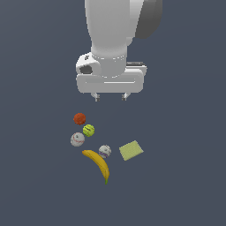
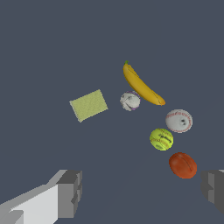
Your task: Pick up a designated object from a clutter of objects.
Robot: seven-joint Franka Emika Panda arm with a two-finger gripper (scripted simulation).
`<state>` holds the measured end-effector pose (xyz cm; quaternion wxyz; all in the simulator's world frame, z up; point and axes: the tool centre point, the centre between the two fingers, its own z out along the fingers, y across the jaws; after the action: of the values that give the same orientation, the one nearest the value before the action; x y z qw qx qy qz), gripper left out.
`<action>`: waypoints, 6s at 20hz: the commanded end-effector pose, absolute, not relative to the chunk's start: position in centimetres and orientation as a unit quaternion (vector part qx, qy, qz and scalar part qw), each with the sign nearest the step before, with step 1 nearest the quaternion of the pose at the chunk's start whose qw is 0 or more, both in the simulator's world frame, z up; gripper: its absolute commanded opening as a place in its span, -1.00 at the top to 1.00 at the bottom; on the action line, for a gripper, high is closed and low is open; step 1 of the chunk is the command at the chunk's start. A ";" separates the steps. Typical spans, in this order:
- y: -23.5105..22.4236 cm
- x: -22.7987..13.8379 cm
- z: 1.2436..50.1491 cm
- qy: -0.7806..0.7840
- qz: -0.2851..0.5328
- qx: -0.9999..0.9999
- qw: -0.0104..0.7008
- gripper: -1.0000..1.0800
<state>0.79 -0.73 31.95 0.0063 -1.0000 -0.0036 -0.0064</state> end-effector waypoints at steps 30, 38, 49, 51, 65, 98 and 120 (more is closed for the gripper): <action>-5.5 -0.1 24.2 0.147 -0.011 -0.989 0.022 -0.92; -13.5 -4.1 16.3 0.328 -0.004 -0.945 0.017 -0.92; -19.6 -9.6 10.5 0.473 0.000 -0.881 0.003 -0.92; -20.0 -10.1 10.0 0.484 0.000 -0.875 0.001 -0.92; -20.3 -10.6 7.6 0.491 0.000 -0.871 0.000 -0.92; -20.7 -9.0 8.2 0.492 -0.001 -0.870 0.000 1.00; -22.6 0.4 26.0 0.493 0.000 -0.870 -0.002 1.00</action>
<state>-0.34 -22.50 24.59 -0.0022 -0.8699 0.4932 -0.0001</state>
